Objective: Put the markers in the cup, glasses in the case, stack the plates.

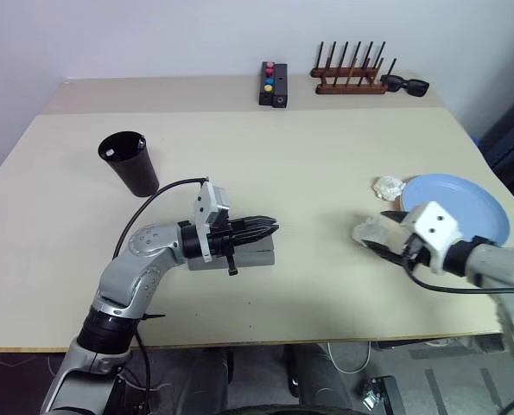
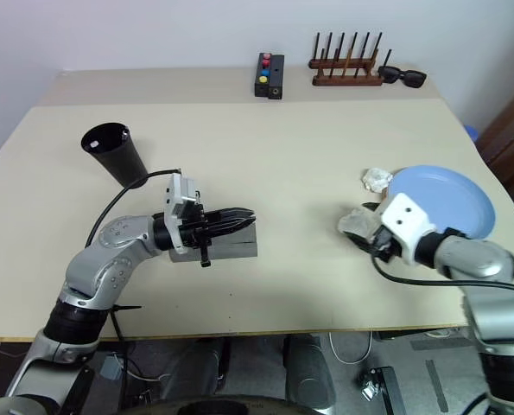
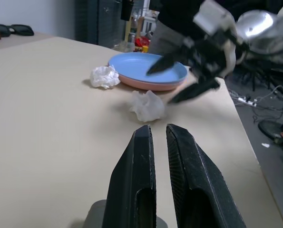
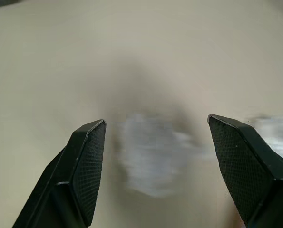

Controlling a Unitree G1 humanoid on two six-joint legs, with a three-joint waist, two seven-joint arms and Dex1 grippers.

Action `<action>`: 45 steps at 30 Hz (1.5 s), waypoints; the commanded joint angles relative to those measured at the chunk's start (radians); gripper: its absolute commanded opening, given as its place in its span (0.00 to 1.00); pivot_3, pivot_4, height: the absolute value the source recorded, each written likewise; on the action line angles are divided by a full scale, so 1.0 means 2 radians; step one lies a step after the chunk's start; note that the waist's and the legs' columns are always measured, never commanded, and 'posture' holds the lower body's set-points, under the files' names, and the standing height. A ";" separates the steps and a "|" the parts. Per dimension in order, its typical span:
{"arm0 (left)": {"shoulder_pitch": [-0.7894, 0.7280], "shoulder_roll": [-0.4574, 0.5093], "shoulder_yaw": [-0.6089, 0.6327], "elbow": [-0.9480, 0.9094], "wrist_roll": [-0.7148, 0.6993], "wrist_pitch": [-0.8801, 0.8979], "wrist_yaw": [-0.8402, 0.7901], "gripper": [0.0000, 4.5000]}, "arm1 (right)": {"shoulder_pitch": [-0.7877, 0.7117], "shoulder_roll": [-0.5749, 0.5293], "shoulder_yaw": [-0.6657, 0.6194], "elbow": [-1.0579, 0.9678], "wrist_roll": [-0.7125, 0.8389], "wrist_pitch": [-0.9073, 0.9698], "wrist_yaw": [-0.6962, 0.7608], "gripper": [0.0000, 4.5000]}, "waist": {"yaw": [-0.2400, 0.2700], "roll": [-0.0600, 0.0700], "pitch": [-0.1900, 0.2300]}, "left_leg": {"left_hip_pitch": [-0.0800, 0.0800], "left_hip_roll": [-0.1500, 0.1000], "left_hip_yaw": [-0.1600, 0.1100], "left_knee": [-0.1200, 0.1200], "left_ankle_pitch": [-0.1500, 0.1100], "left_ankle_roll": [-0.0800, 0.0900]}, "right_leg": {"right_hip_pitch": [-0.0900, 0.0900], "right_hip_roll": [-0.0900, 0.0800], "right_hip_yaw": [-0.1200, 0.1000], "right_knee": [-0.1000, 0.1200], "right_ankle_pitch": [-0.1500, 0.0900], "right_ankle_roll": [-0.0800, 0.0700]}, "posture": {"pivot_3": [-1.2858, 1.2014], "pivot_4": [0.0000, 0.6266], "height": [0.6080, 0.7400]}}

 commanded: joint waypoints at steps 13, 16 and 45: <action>0.014 0.003 0.009 -0.039 -0.010 0.002 0.008 0.10 | -0.024 -0.002 0.009 0.058 -0.033 -0.057 -0.035 0.01 | 0.001 0.000 0.000 | 0.000 0.000 0.000 0.000 0.000 0.000 | 0.000 0.000 0.000 0.000 0.000 0.000 | 0.52 0.24 1.00; 0.010 0.000 0.006 -0.033 -0.007 -0.001 0.006 0.10 | -0.038 0.001 -0.023 0.062 -0.029 -0.077 -0.057 0.01 | 0.000 0.000 0.000 | 0.000 0.000 0.000 0.000 0.000 0.000 | 0.000 0.000 0.000 0.000 0.000 0.000 | 0.52 0.24 1.00; 0.003 -0.014 -0.001 -0.021 0.015 -0.017 0.027 0.10 | -0.194 0.017 0.031 0.240 -0.098 -0.094 -0.119 0.75 | -0.003 0.000 0.000 | 0.000 0.000 0.000 0.000 0.000 0.000 | 0.000 0.000 0.000 0.000 0.001 -0.001 | 0.52 0.24 1.00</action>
